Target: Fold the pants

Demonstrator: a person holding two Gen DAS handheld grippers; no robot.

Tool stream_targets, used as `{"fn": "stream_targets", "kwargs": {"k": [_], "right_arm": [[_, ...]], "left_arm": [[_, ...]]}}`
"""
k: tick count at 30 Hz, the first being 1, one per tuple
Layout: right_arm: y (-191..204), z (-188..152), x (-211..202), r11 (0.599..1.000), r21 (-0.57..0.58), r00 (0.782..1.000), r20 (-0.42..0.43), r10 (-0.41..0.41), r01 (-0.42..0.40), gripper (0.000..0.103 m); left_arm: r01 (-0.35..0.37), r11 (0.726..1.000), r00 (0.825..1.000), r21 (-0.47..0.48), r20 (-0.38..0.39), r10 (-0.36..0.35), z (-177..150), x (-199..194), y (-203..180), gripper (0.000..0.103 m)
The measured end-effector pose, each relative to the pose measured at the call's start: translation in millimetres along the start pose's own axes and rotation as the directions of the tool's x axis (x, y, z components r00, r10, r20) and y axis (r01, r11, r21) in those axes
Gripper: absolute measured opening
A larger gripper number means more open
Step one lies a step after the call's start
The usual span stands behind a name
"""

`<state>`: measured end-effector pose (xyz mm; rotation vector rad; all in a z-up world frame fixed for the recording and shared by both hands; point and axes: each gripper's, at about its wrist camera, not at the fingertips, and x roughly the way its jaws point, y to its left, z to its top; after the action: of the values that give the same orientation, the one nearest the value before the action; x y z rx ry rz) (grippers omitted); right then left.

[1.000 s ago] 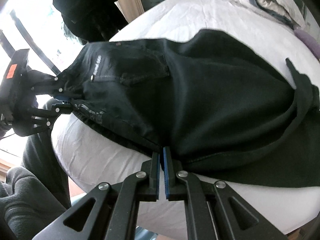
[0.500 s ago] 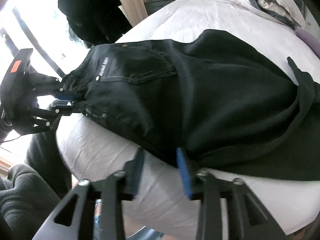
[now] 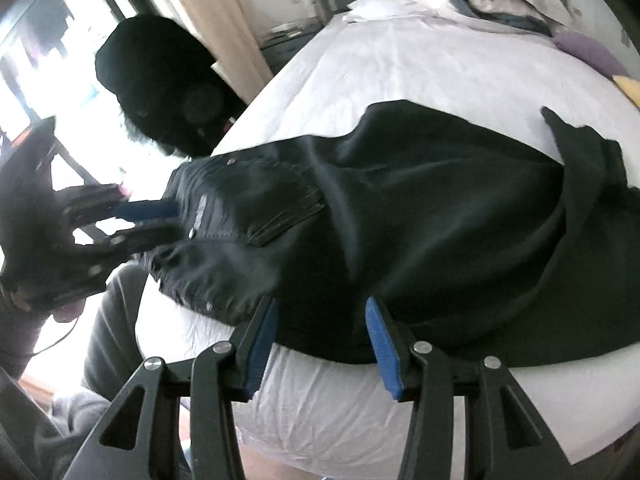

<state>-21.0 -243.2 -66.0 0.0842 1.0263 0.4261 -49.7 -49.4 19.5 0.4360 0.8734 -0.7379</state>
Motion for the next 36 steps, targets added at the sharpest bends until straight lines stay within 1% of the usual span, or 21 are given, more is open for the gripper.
{"fn": "stream_targets", "kwargs": {"k": [2,3,4,5,6,8,10,12,14,15,17,18,20,23,25,27,29,31,33,35,36], "right_arm": [[-4,-3,12,1.000,0.002,1.000,-0.024,-0.012,0.012,0.050],[-8,-7,21,1.000,0.020,0.999,-0.048,-0.017,0.018,0.049],[-12,-11,26,0.999,0.039,0.998,-0.060,-0.021,0.023,0.049],[-13,-12,24,0.999,0.045,0.999,-0.044,-0.014,0.016,0.049],[-14,-13,21,0.999,0.045,0.999,-0.039,-0.012,0.013,0.049],[-18,-15,14,0.999,0.043,0.999,-0.038,-0.007,0.009,0.049],[-27,-16,4,0.997,0.075,0.999,-0.033,0.005,-0.003,0.049],[-43,-11,-16,0.991,0.130,1.000,0.017,0.018,-0.020,0.049],[-65,0,-36,0.983,0.184,0.997,0.076,-0.028,0.014,0.049],[-73,6,-43,0.980,0.199,0.994,0.094,-0.048,0.029,0.049],[-96,24,-58,0.970,0.224,0.985,0.123,-0.123,0.093,0.049],[-109,40,-64,0.961,0.224,0.975,0.117,-0.191,0.161,0.049],[-128,65,-70,0.945,0.221,0.954,0.122,-0.272,0.241,0.051],[-151,106,-60,0.907,0.230,0.922,0.080,-0.378,0.352,0.058],[-164,134,-44,0.894,0.215,0.910,0.049,-0.413,0.394,0.060],[-171,156,-23,0.887,0.190,0.901,0.032,-0.433,0.420,0.060],[-181,175,7,0.871,0.158,0.883,-0.015,-0.470,0.466,0.060],[-192,185,30,0.859,0.142,0.870,-0.052,-0.490,0.492,0.060],[-206,191,53,0.832,0.152,0.846,-0.115,-0.521,0.533,0.060],[-217,195,69,0.828,0.168,0.844,-0.152,-0.514,0.535,0.060],[-218,194,71,0.827,0.164,0.842,-0.159,-0.516,0.538,0.060]], "left_arm": [[0.026,0.999,0.999,-0.020,-0.026,-0.027,-3,22,-3,0.019],[0.044,0.998,0.996,-0.039,-0.072,-0.047,-8,41,-4,0.019],[0.036,0.999,0.993,-0.039,-0.109,-0.040,-15,54,-6,0.019],[0.027,0.999,0.994,-0.034,-0.110,-0.031,-20,60,-7,0.019],[0.027,0.999,0.997,-0.041,-0.076,-0.031,-24,57,-6,0.019],[0.041,0.996,0.996,-0.084,-0.081,-0.048,-22,53,0,0.020],[0.034,0.995,0.997,-0.094,-0.067,-0.040,-12,44,3,0.020],[0.032,0.996,0.999,-0.088,-0.024,-0.034,-1,34,2,0.020],[0.066,0.991,0.998,-0.112,0.019,-0.065,18,31,1,0.020],[0.100,0.986,0.995,-0.137,0.043,-0.095,31,35,0,0.020],[0.137,0.975,0.990,-0.173,0.056,-0.129,49,46,0,0.020],[0.157,0.968,0.988,-0.198,0.048,-0.150,59,60,-2,0.020],[0.184,0.955,0.983,-0.233,0.022,-0.184,69,82,-5,0.020],[0.209,0.924,0.968,-0.321,-0.065,-0.242,64,122,-3,0.019],[0.222,0.910,0.967,-0.351,-0.041,-0.251,57,127,-2,0.019],[0.263,0.879,0.956,-0.398,-0.016,-0.293,55,129,7,0.019],[0.297,0.850,0.944,-0.434,0.002,-0.329,51,131,15,0.019],[0.321,0.832,0.936,-0.453,0.017,-0.351,45,132,20,0.019],[0.327,0.826,0.934,-0.459,0.023,-0.357,40,132,21,0.019],[0.336,0.817,0.930,-0.468,0.029,-0.366,37,131,24,0.019],[0.351,0.801,0.924,-0.486,0.039,-0.381,36,132,28,0.019]]}}
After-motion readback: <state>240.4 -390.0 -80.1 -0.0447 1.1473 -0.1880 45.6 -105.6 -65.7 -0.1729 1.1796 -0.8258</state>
